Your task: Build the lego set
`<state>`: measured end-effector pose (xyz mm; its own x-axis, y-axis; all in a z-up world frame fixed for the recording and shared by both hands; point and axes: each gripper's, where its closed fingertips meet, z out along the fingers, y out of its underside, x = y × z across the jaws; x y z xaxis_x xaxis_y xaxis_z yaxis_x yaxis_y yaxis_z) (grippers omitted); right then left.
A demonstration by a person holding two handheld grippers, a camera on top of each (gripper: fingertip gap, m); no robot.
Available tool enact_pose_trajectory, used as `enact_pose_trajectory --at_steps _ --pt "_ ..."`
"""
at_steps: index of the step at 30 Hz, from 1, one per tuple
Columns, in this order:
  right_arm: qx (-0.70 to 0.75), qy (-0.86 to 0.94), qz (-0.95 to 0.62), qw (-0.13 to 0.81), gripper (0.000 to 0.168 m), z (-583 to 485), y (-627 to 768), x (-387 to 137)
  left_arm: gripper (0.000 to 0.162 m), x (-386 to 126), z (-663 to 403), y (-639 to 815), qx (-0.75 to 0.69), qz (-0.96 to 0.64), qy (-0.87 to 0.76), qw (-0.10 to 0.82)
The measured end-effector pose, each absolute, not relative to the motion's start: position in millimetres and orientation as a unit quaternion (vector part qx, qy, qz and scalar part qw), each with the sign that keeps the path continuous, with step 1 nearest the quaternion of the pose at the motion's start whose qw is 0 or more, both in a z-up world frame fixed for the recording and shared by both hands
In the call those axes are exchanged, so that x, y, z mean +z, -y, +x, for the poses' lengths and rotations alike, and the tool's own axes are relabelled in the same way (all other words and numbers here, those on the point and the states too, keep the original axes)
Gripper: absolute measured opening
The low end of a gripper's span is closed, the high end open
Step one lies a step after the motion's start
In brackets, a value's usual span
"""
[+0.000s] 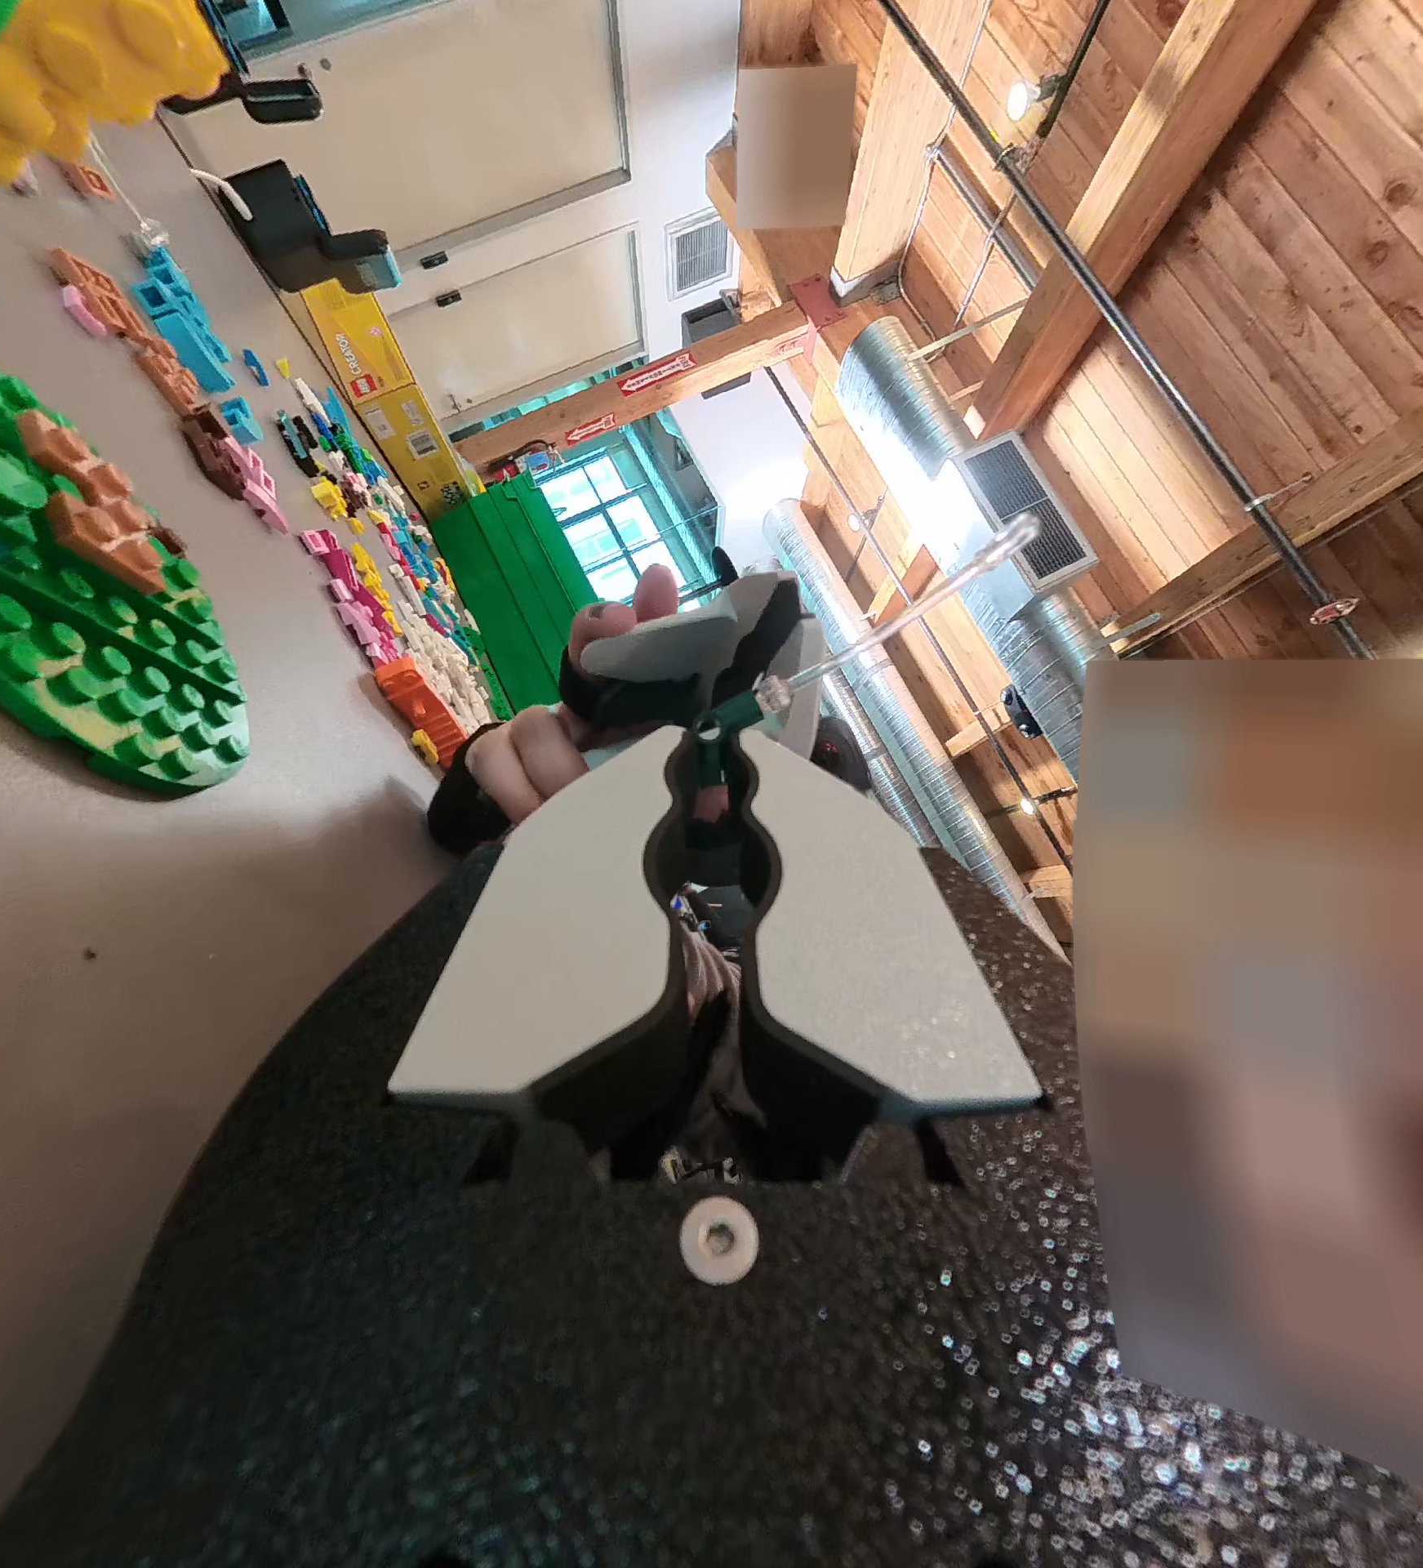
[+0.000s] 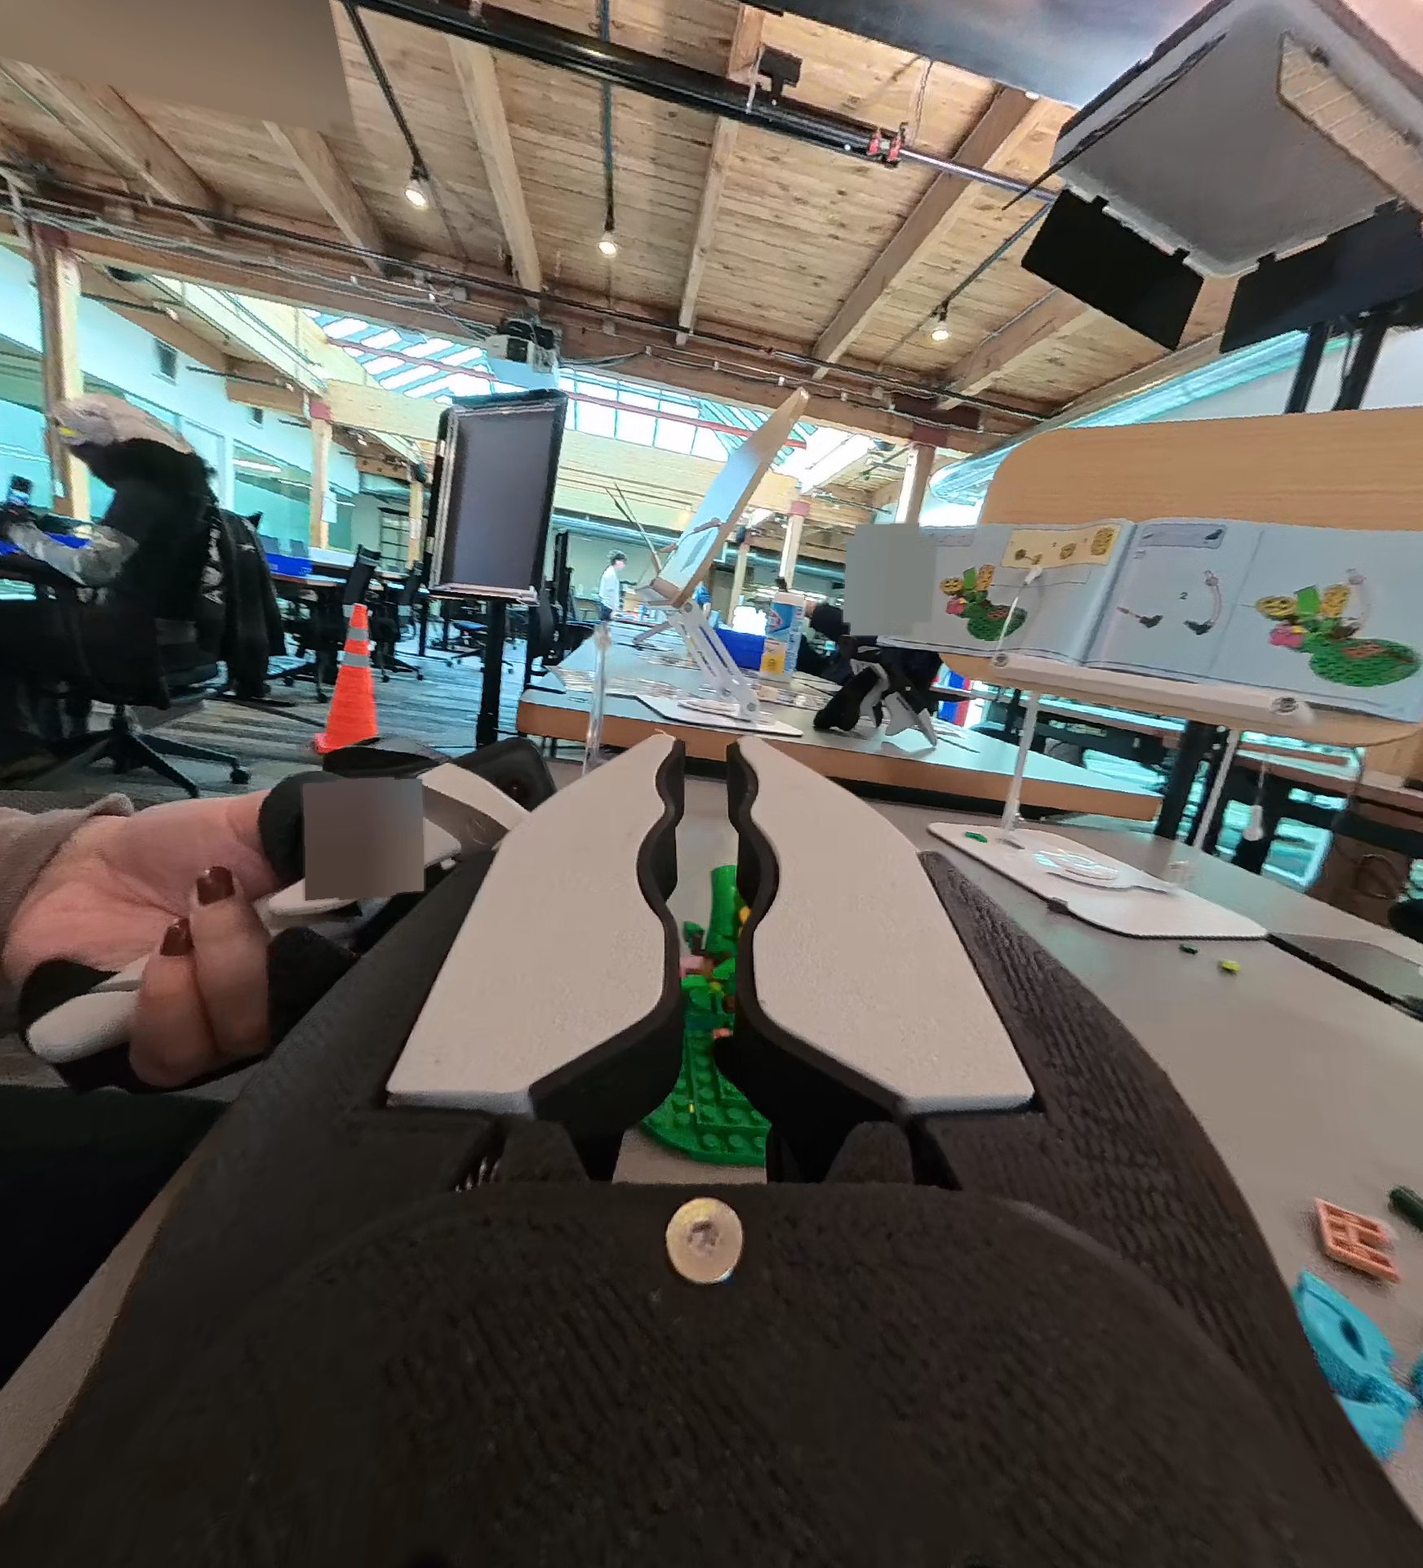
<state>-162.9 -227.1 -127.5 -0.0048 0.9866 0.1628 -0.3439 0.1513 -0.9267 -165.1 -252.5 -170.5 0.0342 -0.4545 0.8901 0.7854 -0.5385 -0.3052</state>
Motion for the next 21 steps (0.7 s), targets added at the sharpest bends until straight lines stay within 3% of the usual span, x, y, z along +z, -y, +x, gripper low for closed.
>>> enact_pose_trajectory --at_steps 6,14,21 --pt "0.574 0.474 -0.354 0.566 0.007 -166 237 -132 0.006 -174 -163 251 -0.668 -0.568 0.146 0.458" --pt "0.609 0.518 -0.41 0.44 0.011 -173 246 -149 0.007 -175 -163 251 -0.656 -0.577 0.143 0.466" --pt "0.592 0.545 -0.422 0.419 0.009 -174 250 -157 0.007 -178 -162 250 -0.643 -0.588 0.143 0.47"
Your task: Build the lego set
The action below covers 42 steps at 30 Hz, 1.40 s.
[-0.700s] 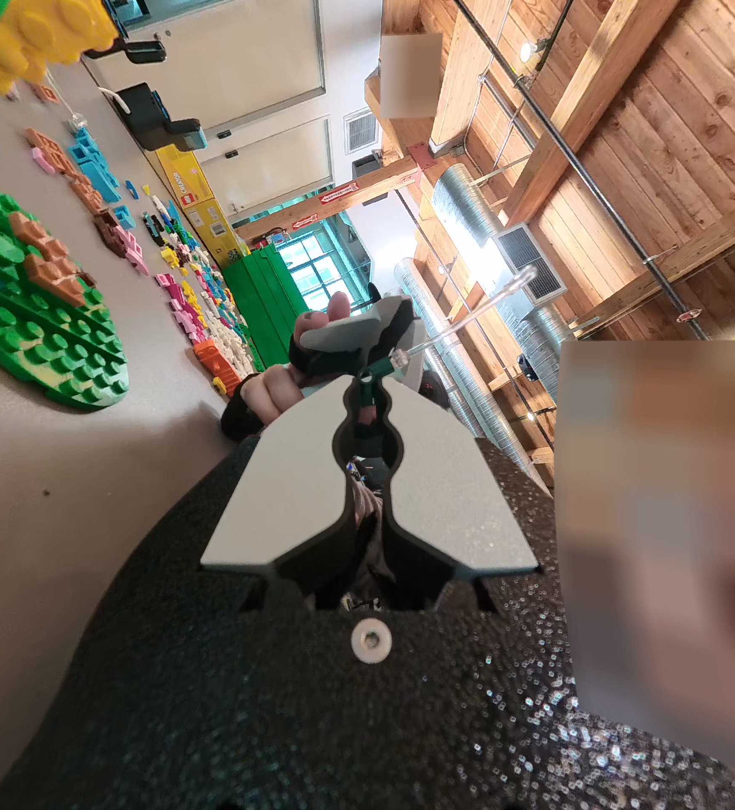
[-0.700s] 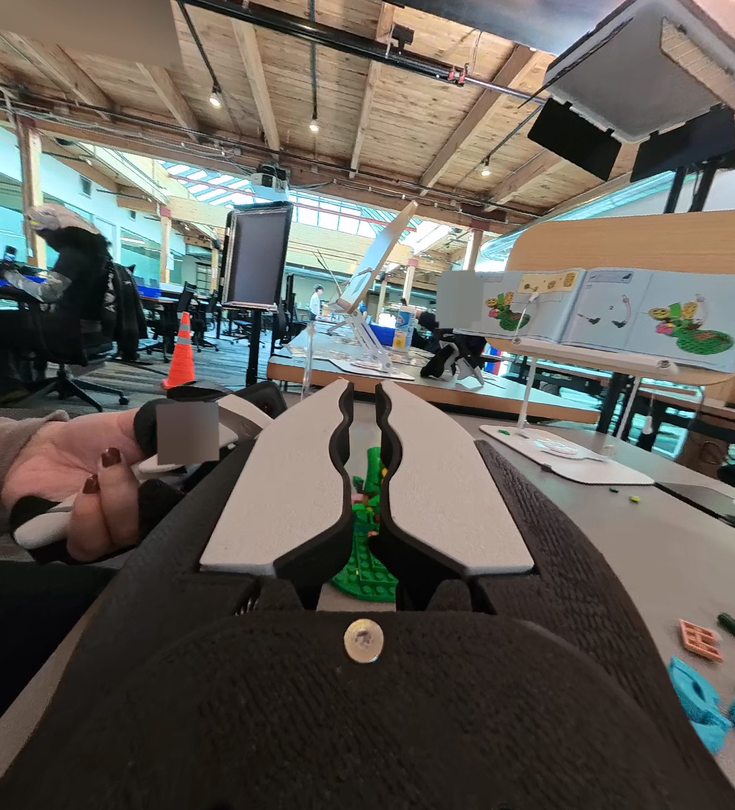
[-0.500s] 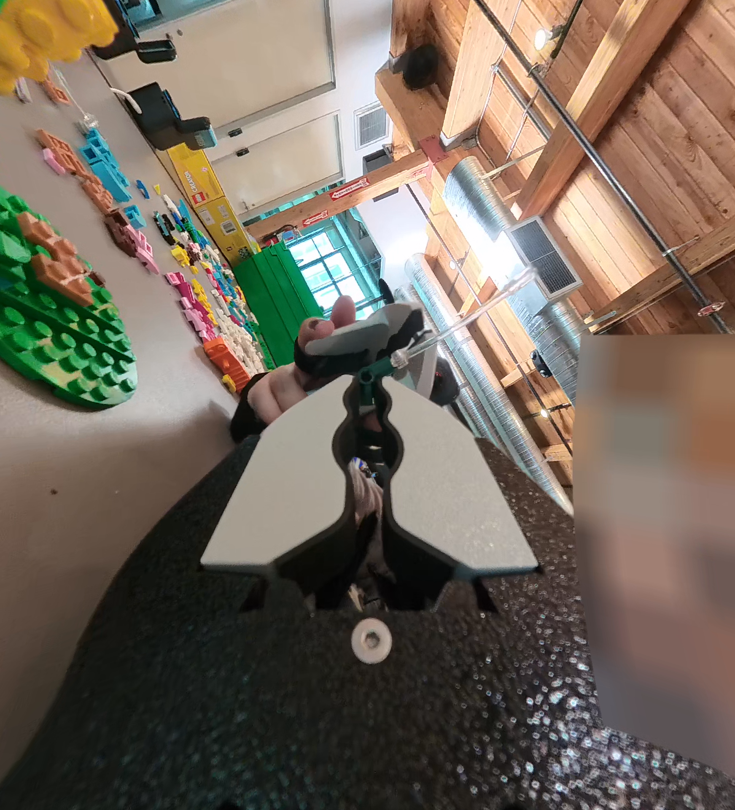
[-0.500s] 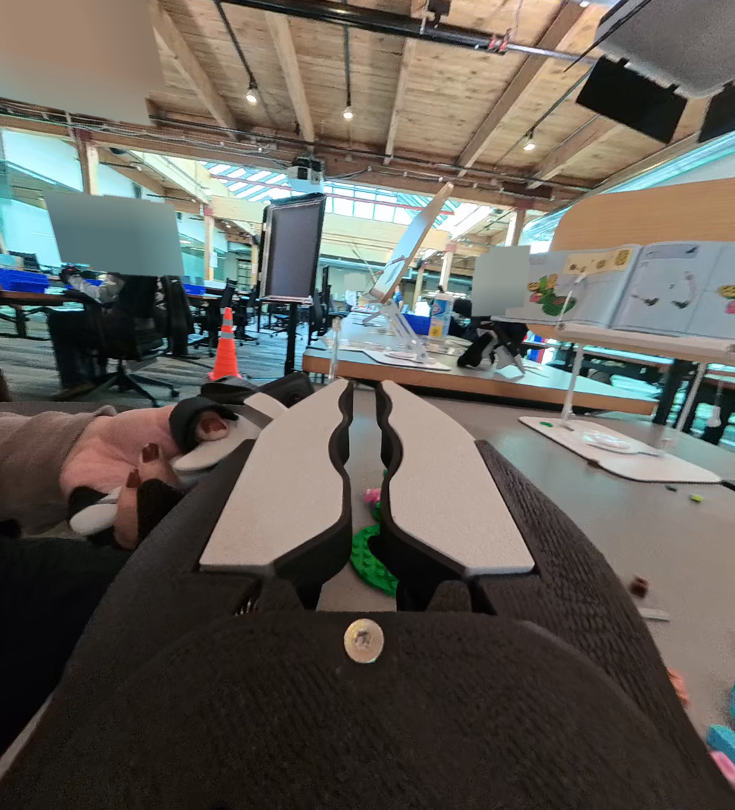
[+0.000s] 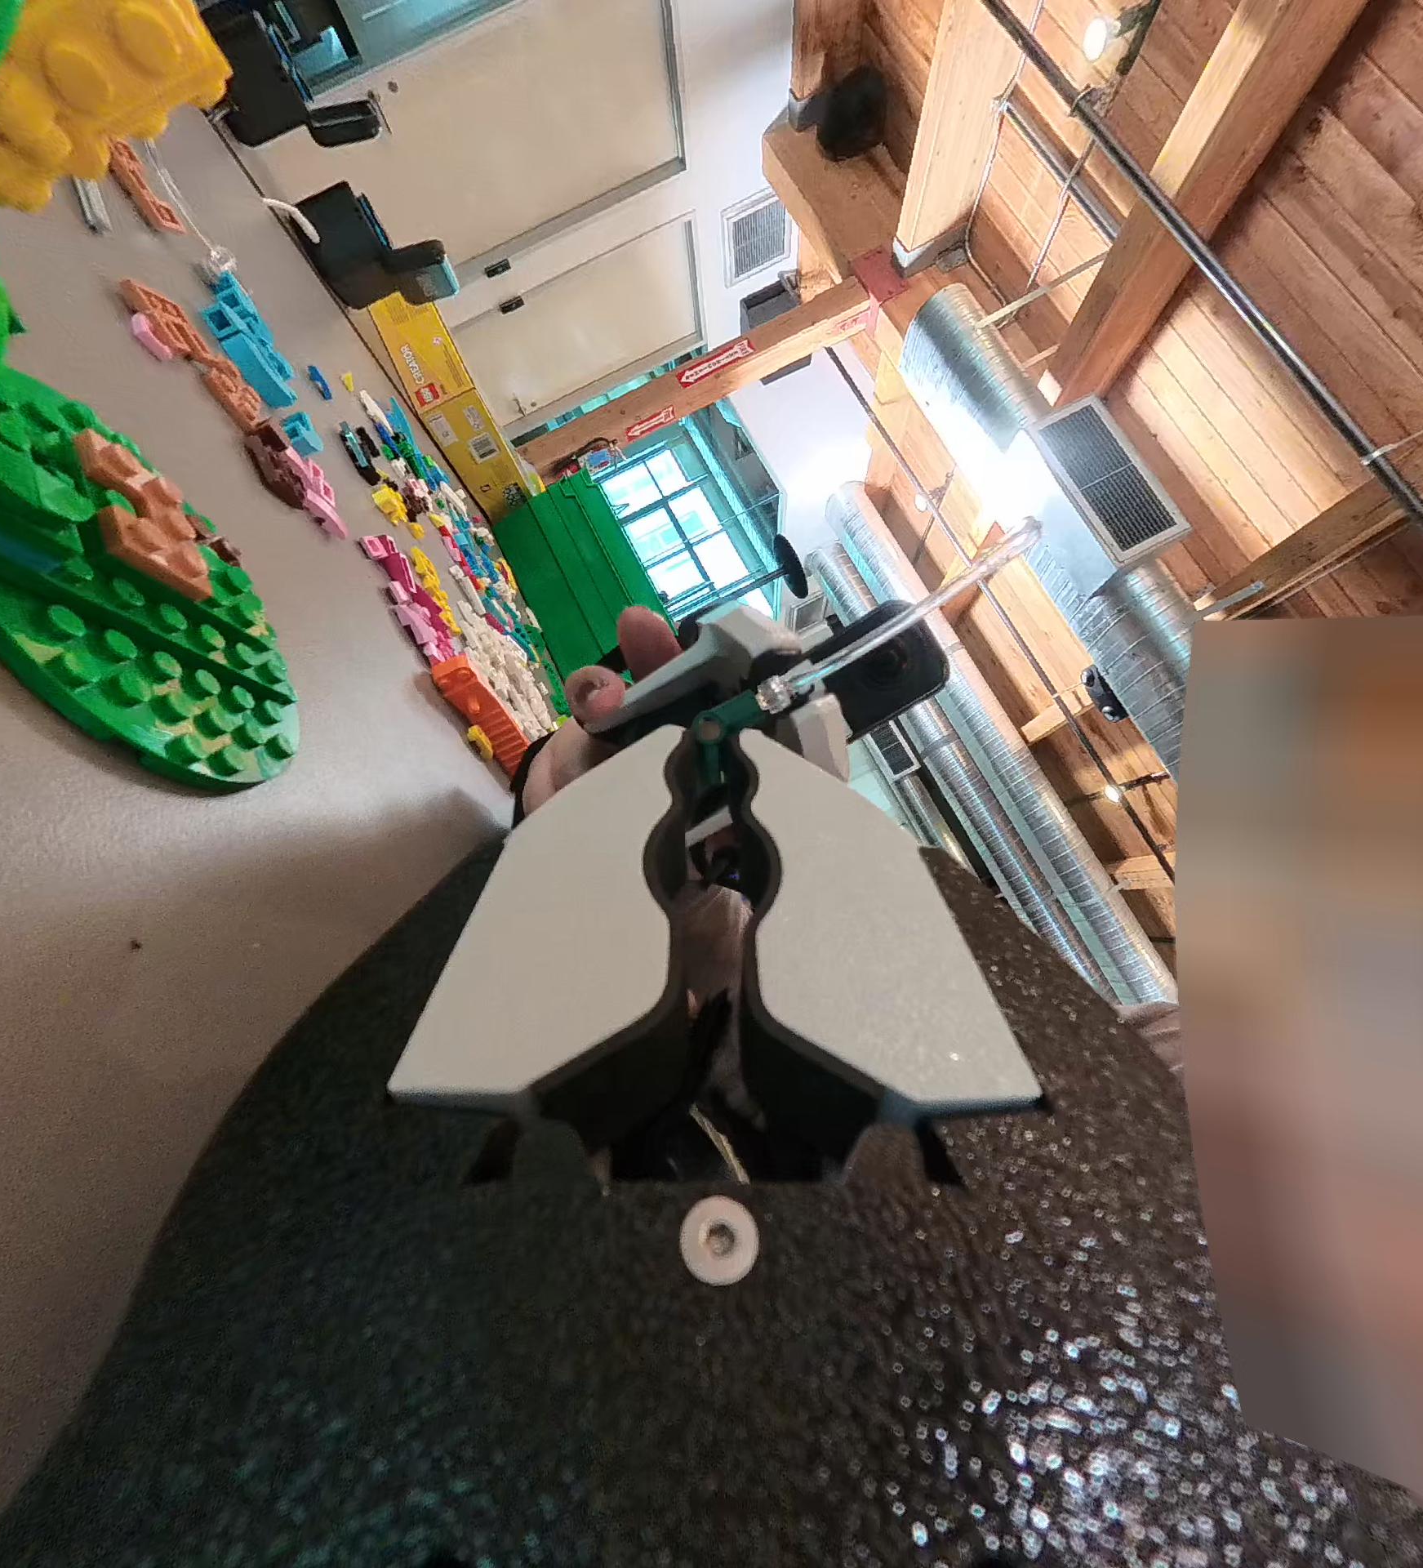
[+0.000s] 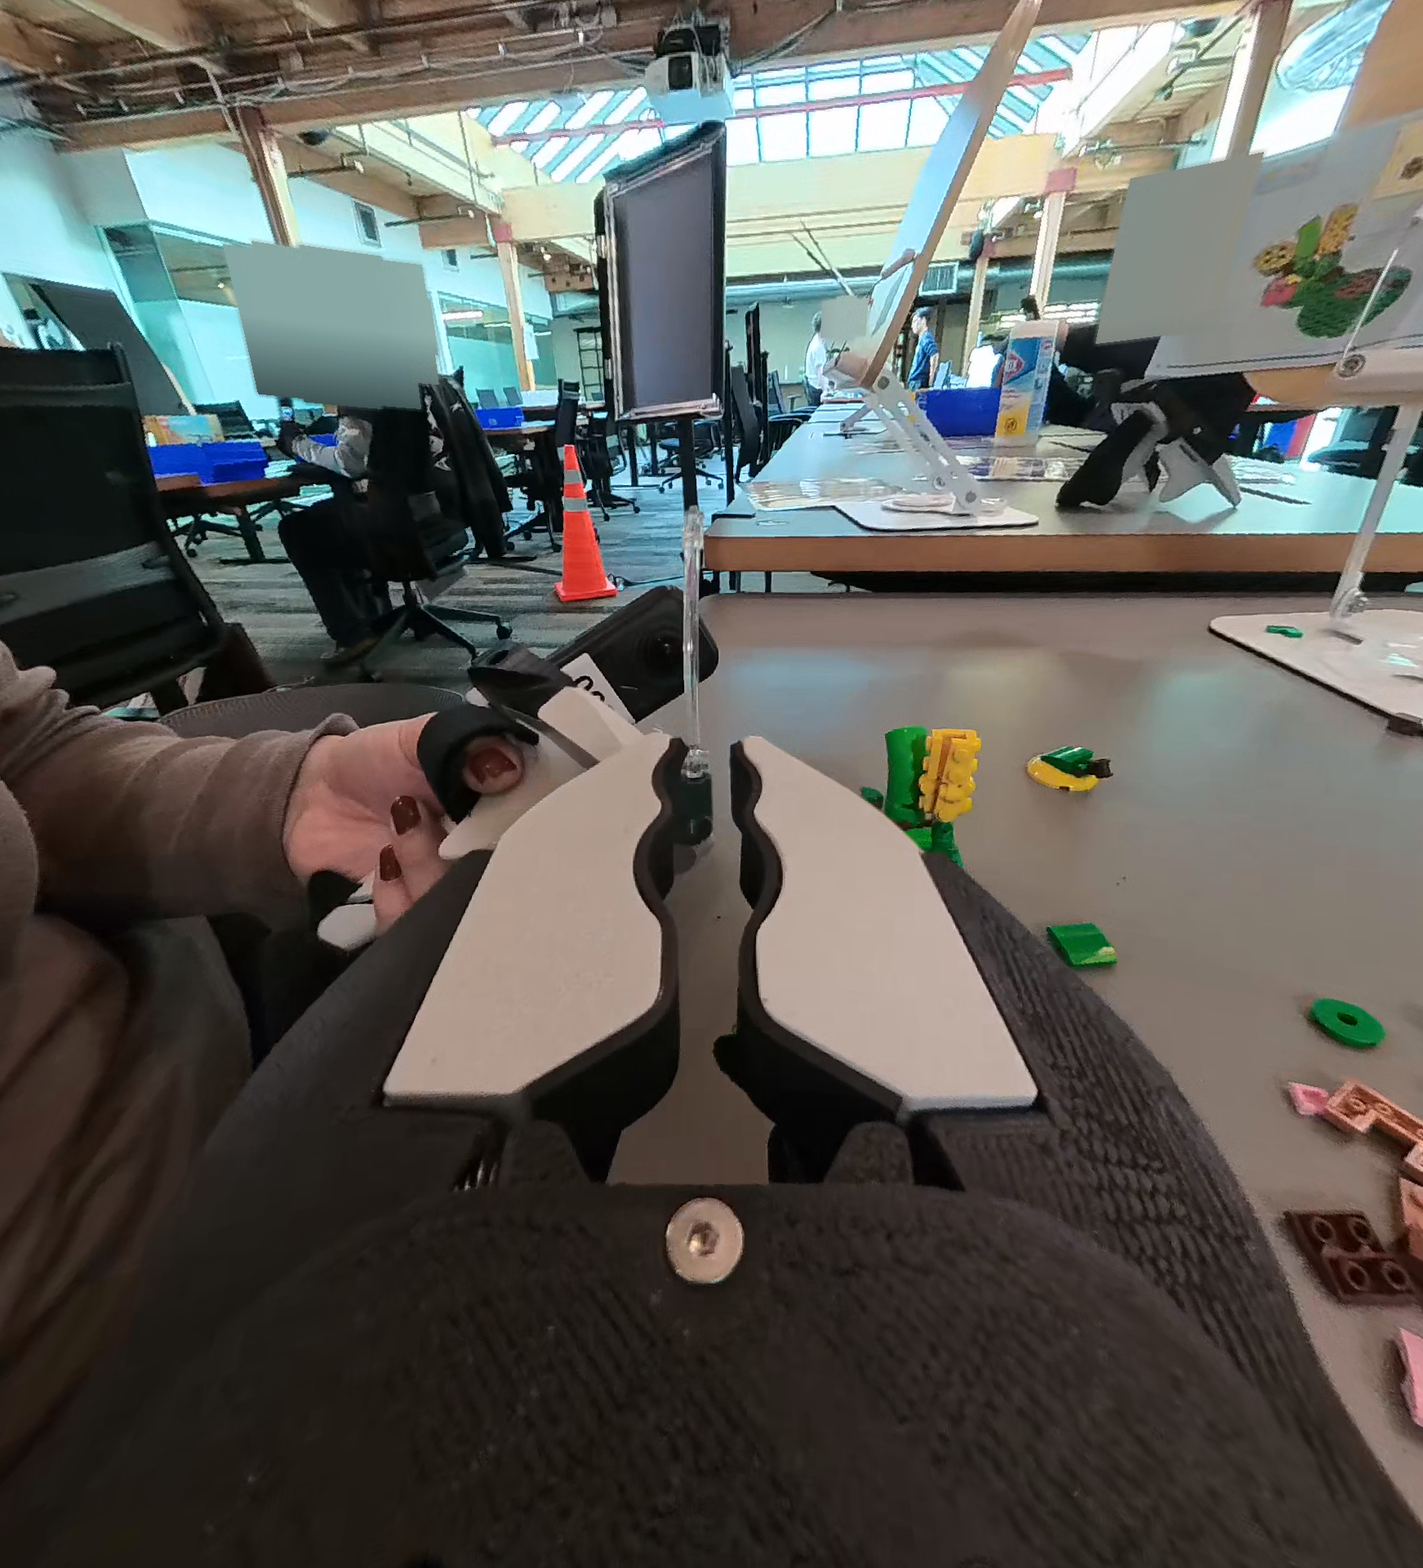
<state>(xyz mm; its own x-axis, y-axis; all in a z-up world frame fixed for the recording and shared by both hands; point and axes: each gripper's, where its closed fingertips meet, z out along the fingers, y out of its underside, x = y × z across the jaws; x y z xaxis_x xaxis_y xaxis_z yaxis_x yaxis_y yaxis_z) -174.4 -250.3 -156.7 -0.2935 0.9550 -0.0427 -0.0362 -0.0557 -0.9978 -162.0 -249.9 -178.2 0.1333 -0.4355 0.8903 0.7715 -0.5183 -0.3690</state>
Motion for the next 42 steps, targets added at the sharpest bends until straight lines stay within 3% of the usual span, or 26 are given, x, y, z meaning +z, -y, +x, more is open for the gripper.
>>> enact_pose_trajectory --at_steps 42 --pt "0.588 0.557 -0.421 0.408 0.004 -175.1 254.9 -160.9 0.007 -178.7 -159.2 250.0 -0.644 -0.591 0.136 0.466"
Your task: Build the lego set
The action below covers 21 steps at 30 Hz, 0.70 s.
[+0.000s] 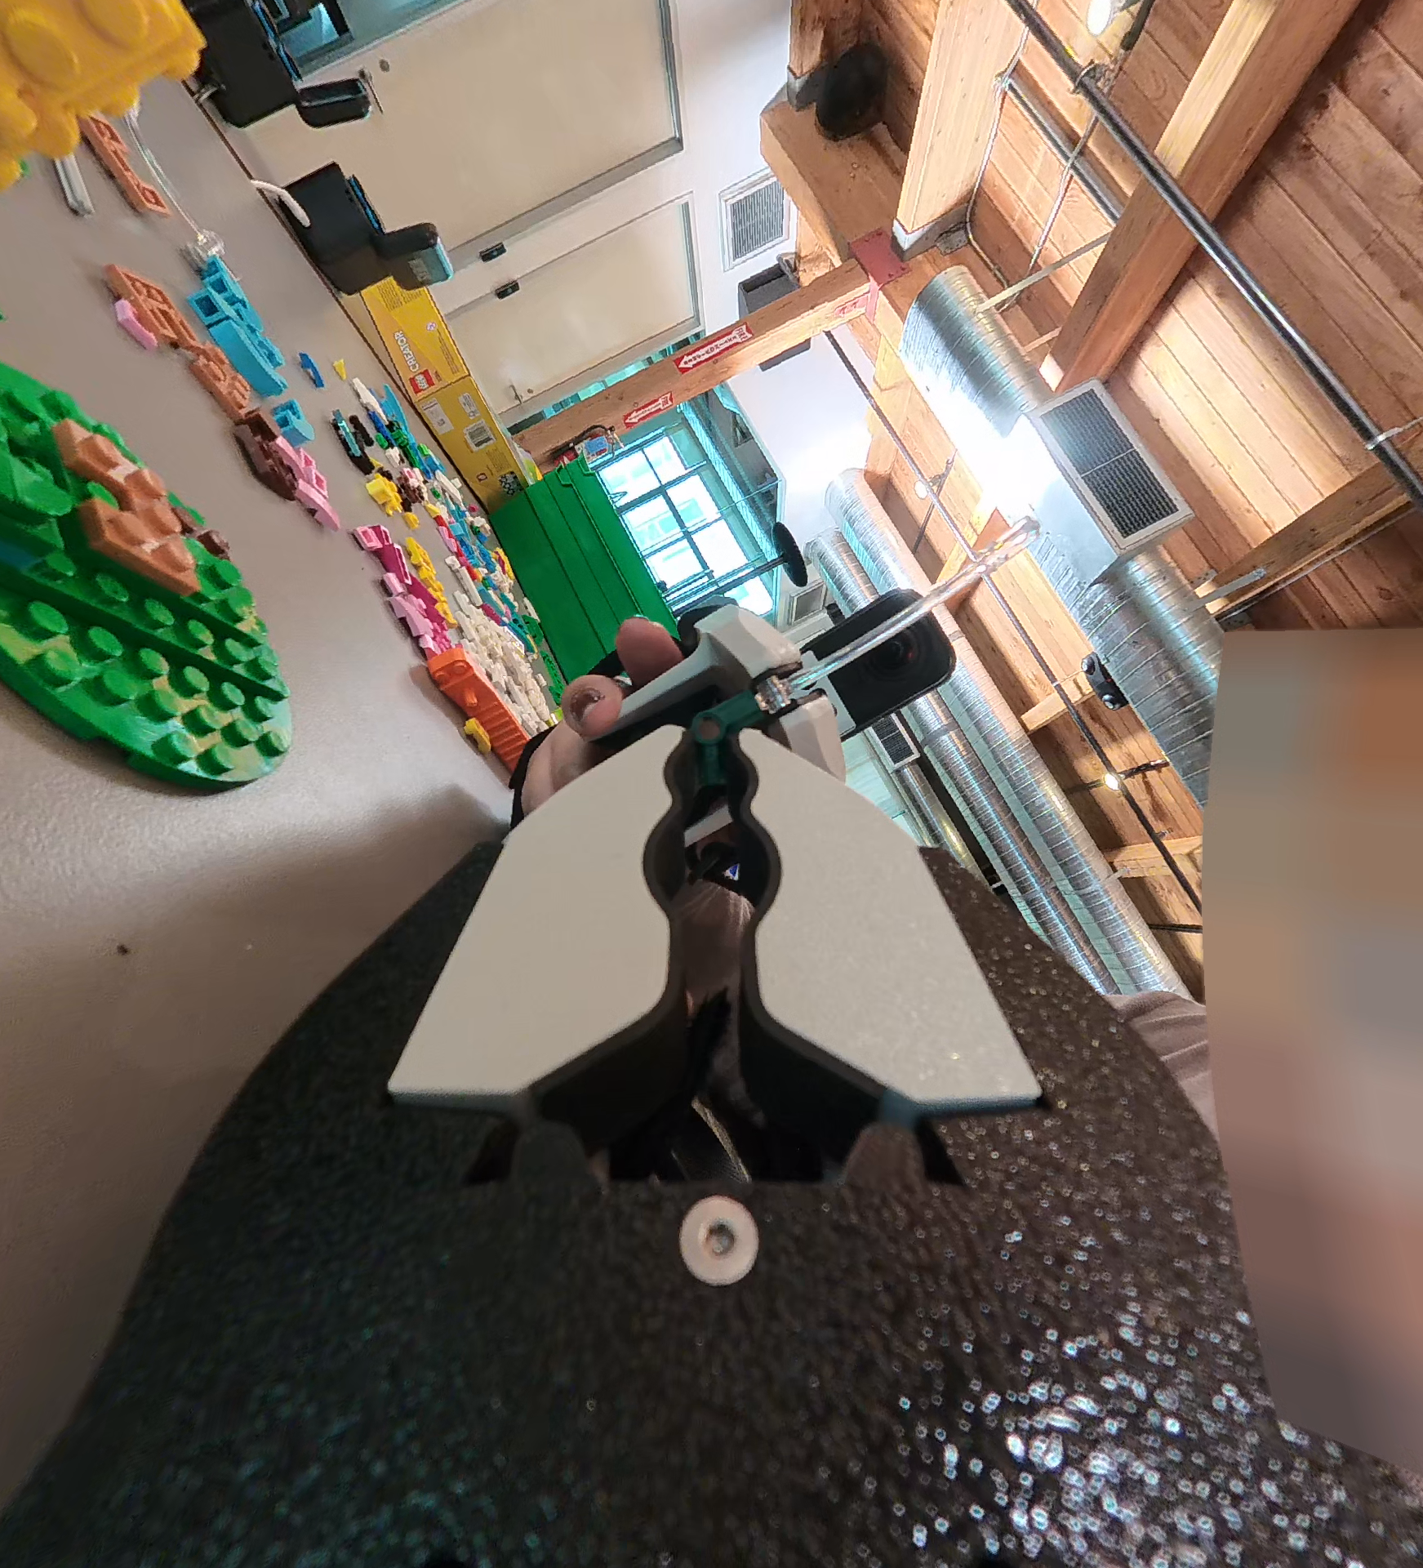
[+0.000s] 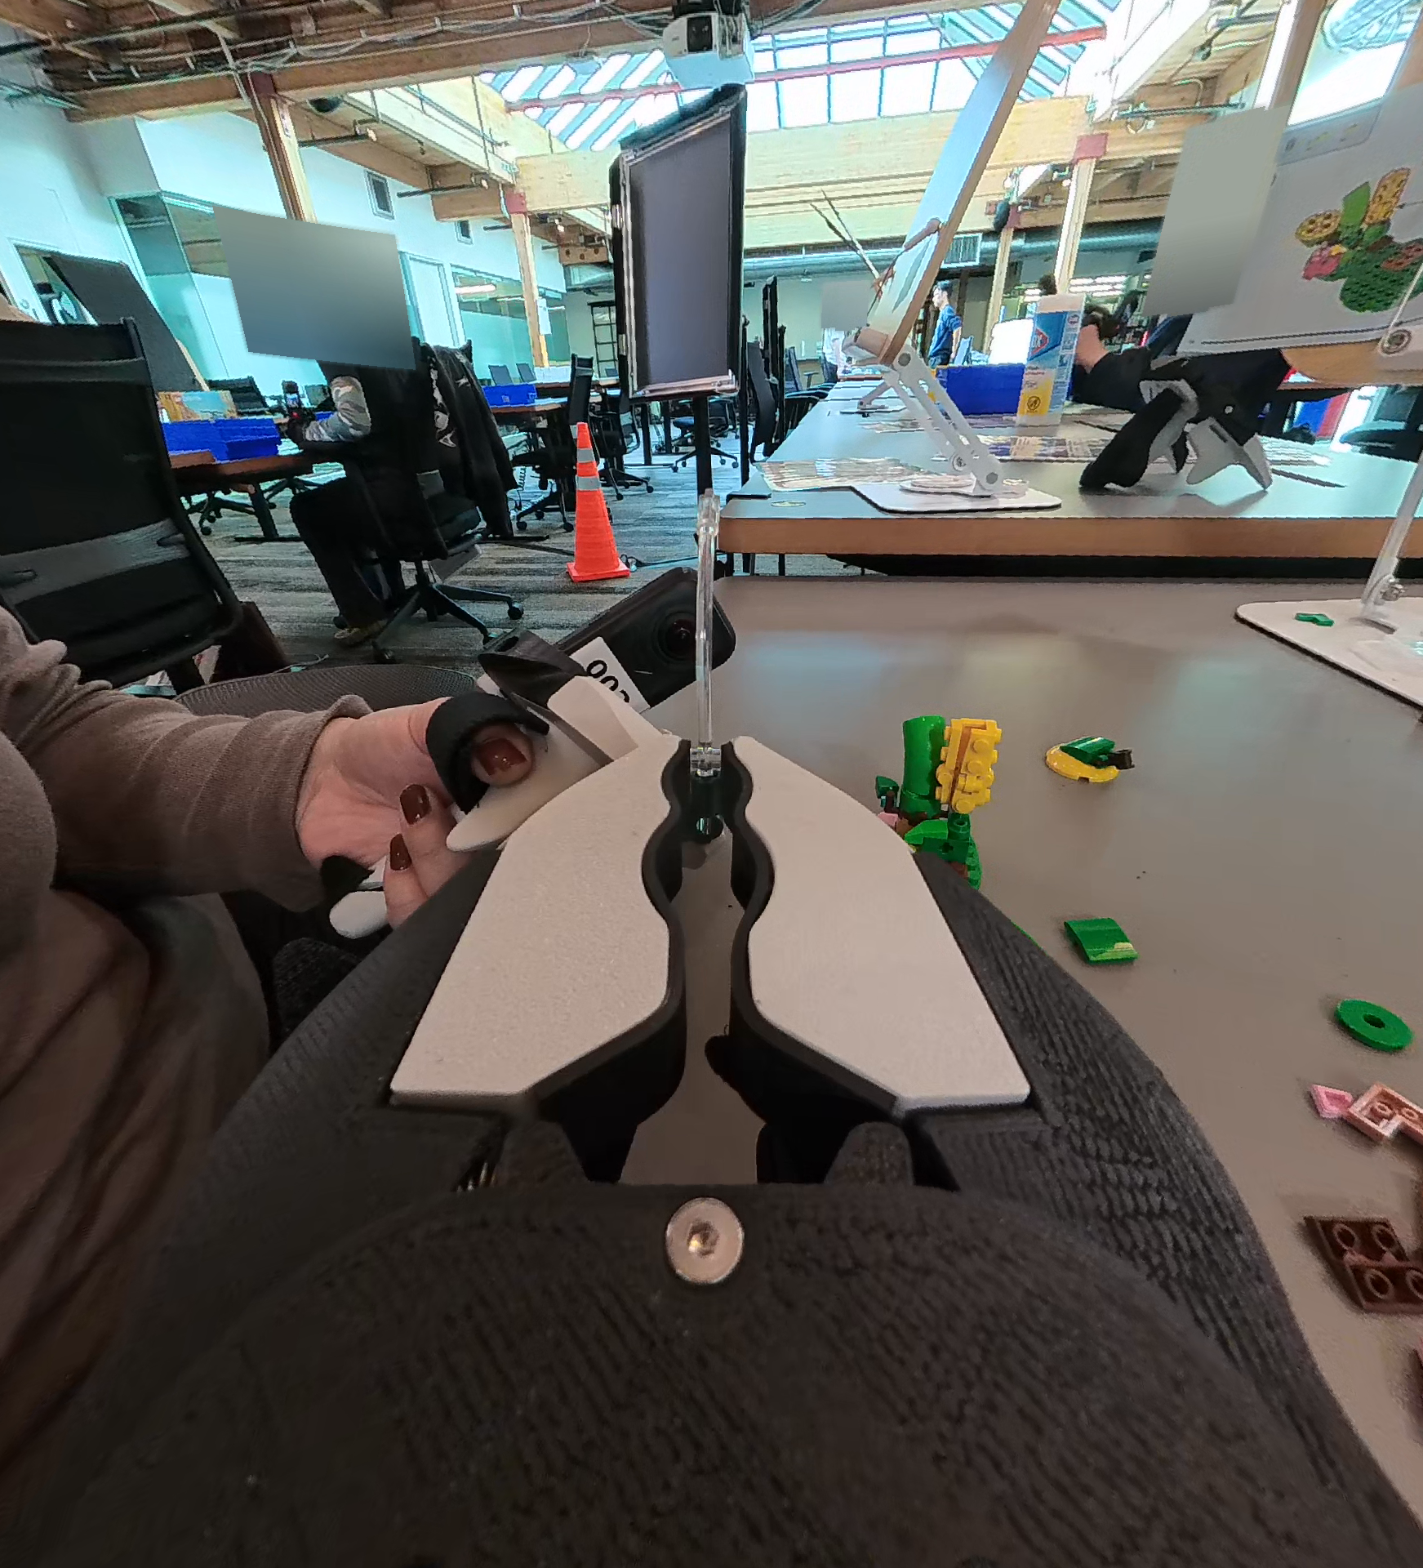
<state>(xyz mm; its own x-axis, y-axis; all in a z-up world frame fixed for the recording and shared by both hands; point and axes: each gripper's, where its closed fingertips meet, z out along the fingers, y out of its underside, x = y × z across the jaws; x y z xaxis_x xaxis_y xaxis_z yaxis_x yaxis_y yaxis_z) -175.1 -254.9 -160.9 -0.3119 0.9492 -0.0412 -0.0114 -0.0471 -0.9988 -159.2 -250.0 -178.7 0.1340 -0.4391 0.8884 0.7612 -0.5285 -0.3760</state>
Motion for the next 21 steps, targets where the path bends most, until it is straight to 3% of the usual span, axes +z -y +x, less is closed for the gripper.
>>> enact_pose_trajectory --at_steps 21 --pt "0.587 0.557 -0.417 0.414 0.004 -175.2 256.2 -160.0 0.007 -177.7 -159.1 251.1 -0.642 -0.59 0.13 0.472"
